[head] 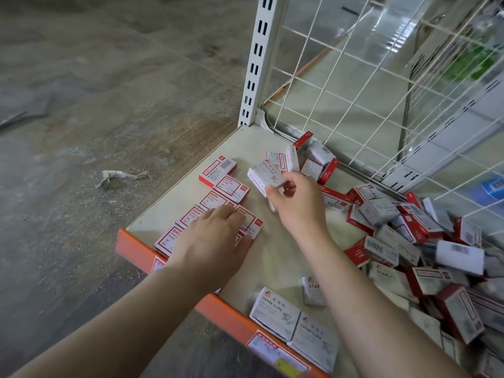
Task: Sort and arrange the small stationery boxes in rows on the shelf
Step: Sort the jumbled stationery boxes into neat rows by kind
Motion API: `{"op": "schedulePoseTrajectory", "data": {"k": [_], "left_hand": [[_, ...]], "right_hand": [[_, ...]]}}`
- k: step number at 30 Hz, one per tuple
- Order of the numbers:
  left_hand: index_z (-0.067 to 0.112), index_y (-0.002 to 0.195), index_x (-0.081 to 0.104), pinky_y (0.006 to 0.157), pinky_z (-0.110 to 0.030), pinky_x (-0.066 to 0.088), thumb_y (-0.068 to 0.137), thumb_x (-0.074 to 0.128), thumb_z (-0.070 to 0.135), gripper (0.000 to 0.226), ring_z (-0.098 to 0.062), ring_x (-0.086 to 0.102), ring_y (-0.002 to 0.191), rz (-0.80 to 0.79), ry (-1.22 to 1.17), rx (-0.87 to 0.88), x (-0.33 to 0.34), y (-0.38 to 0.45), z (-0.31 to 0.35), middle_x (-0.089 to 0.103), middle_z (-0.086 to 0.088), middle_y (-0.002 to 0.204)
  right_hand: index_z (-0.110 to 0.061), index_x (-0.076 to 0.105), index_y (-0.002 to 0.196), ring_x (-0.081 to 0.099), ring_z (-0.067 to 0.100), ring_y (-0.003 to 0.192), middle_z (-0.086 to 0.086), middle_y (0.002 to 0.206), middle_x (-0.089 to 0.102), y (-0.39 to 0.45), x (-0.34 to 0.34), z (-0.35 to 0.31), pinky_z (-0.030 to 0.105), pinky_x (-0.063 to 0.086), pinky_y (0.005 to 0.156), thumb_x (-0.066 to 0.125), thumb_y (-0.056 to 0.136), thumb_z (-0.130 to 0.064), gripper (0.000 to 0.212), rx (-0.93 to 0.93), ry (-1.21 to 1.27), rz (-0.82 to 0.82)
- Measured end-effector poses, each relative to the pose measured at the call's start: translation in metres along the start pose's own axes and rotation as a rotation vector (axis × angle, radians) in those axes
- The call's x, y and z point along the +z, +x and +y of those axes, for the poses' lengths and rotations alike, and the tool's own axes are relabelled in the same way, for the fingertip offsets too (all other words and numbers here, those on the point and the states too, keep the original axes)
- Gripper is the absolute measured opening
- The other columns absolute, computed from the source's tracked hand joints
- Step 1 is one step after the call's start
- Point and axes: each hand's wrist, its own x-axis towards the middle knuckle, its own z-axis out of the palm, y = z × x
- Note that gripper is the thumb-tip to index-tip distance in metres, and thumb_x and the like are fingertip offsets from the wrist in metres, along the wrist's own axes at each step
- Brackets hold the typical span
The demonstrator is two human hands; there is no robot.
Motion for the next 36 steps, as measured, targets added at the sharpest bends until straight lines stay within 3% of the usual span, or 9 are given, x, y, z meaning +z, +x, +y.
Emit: {"op": "schedulePoseTrajectory", "data": {"k": [4,9,13,18,22,28,32,36], "left_hand": [[0.028,0.146,0.019,0.111,-0.028,0.019,0.097,0.035,0.037,0.052,-0.014,0.022,0.137,0.004,0.027,0.006,0.001,-0.013,0.008,0.025,0.008,0.149],[0.028,0.145,0.024,0.109,-0.031,0.023,0.097,0.037,0.034,0.050,-0.016,0.025,0.135,-0.022,-0.050,-0.047,-0.002,-0.021,0.022,0.029,0.007,0.148],[0.023,0.139,0.038,0.098,-0.028,0.036,0.096,0.042,0.031,0.043,-0.017,0.043,0.125,0.023,-0.235,-0.122,-0.002,-0.024,0.036,0.045,0.001,0.138],[0.020,0.135,0.045,0.087,-0.022,0.038,0.096,0.044,0.029,0.039,-0.013,0.052,0.114,0.020,-0.509,-0.177,0.006,-0.024,0.050,0.055,0.002,0.128],[0.020,0.131,0.049,0.078,-0.017,0.046,0.096,0.047,0.024,0.036,-0.008,0.054,0.101,0.008,-0.626,-0.146,0.011,-0.025,0.060,0.060,0.005,0.121],[0.019,0.131,0.049,0.080,-0.019,0.048,0.096,0.045,0.022,0.035,-0.011,0.057,0.100,0.033,-0.628,-0.130,0.014,-0.028,0.067,0.060,0.003,0.121],[0.020,0.133,0.046,0.072,-0.014,0.047,0.097,0.042,0.022,0.036,-0.010,0.056,0.098,0.033,-0.610,-0.128,0.016,-0.029,0.069,0.059,0.004,0.123],[0.020,0.133,0.046,0.069,-0.010,0.043,0.098,0.041,0.022,0.035,-0.006,0.050,0.094,0.030,-0.608,-0.129,0.017,-0.028,0.068,0.058,0.005,0.122]], "right_hand": [[-0.018,0.061,0.115,0.057,0.012,0.090,-0.001,0.106,0.055,-0.024,-0.027,0.007,0.024,0.048,0.078,0.066,0.083,-0.022,0.032,-0.032,0.014,-0.035],[-0.018,0.056,0.127,0.053,0.005,0.100,-0.004,0.117,0.054,-0.046,-0.051,0.018,0.019,0.043,0.089,0.067,0.084,-0.021,0.044,-0.032,0.021,-0.124],[-0.019,0.052,0.131,0.046,0.002,0.106,-0.006,0.121,0.050,-0.063,-0.069,0.023,0.014,0.033,0.093,0.069,0.082,-0.018,0.052,-0.077,-0.003,-0.148],[-0.021,0.058,0.125,0.055,0.011,0.103,-0.004,0.115,0.055,-0.084,-0.083,0.031,0.027,0.045,0.094,0.073,0.079,-0.015,0.048,-0.131,0.005,-0.138],[-0.030,0.057,0.123,0.059,0.006,0.098,-0.009,0.108,0.062,-0.099,-0.087,0.037,0.022,0.051,0.083,0.072,0.080,-0.016,0.047,-0.123,0.082,-0.155],[-0.032,0.056,0.119,0.057,-0.001,0.099,-0.013,0.108,0.062,-0.107,-0.087,0.040,0.016,0.048,0.085,0.072,0.079,-0.016,0.046,-0.108,0.144,-0.136],[-0.038,0.052,0.112,0.056,-0.005,0.095,-0.019,0.102,0.059,-0.110,-0.089,0.039,0.010,0.046,0.079,0.074,0.078,-0.015,0.046,-0.085,0.162,-0.137],[-0.032,0.055,0.114,0.056,-0.002,0.095,-0.018,0.101,0.058,-0.112,-0.089,0.039,0.016,0.048,0.081,0.075,0.076,-0.017,0.045,-0.063,0.150,-0.140]]}}
